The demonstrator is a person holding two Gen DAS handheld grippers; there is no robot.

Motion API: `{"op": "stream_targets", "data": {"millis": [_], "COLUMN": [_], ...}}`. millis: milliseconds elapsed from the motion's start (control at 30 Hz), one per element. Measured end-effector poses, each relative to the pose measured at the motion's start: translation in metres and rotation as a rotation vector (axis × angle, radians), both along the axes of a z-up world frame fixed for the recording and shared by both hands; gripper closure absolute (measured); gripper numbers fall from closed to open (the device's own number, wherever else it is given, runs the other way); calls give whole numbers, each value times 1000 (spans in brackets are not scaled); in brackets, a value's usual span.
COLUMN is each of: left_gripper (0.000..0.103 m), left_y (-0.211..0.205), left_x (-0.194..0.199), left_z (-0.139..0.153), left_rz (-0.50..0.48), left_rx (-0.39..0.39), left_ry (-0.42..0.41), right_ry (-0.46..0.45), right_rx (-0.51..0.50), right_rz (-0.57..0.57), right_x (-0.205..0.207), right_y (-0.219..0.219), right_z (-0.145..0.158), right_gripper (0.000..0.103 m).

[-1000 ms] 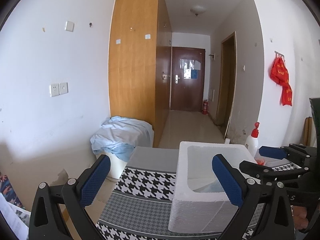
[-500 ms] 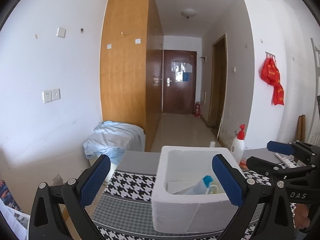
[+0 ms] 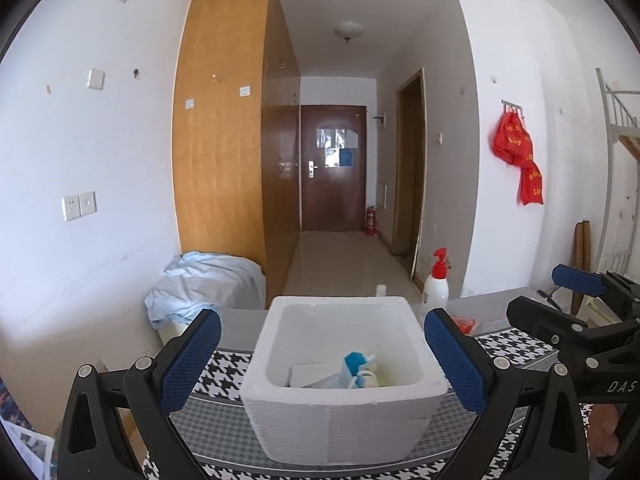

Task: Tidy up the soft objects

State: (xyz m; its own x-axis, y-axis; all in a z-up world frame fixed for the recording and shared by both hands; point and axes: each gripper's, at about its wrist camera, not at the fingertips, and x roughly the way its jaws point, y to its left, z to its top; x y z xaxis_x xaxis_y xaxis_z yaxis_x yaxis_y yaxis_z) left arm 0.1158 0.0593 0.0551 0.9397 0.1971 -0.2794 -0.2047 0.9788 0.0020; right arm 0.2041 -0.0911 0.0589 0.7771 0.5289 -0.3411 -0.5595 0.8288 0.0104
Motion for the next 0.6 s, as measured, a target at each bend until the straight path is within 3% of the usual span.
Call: {"op": "stream_targets", "data": {"millis": [600], "left_gripper": [1], "left_y": [-27], "left_x": [-27], "left_z": [2], "left_rz": [-64], "left_rx": [13], "left_ry": [-40], "right_ry": [-55], "right_rx": [45], "right_rz": [-37], "right_x": [-35], "right_y": [-35], "right_z": [-1], "right_gripper": [2]}}
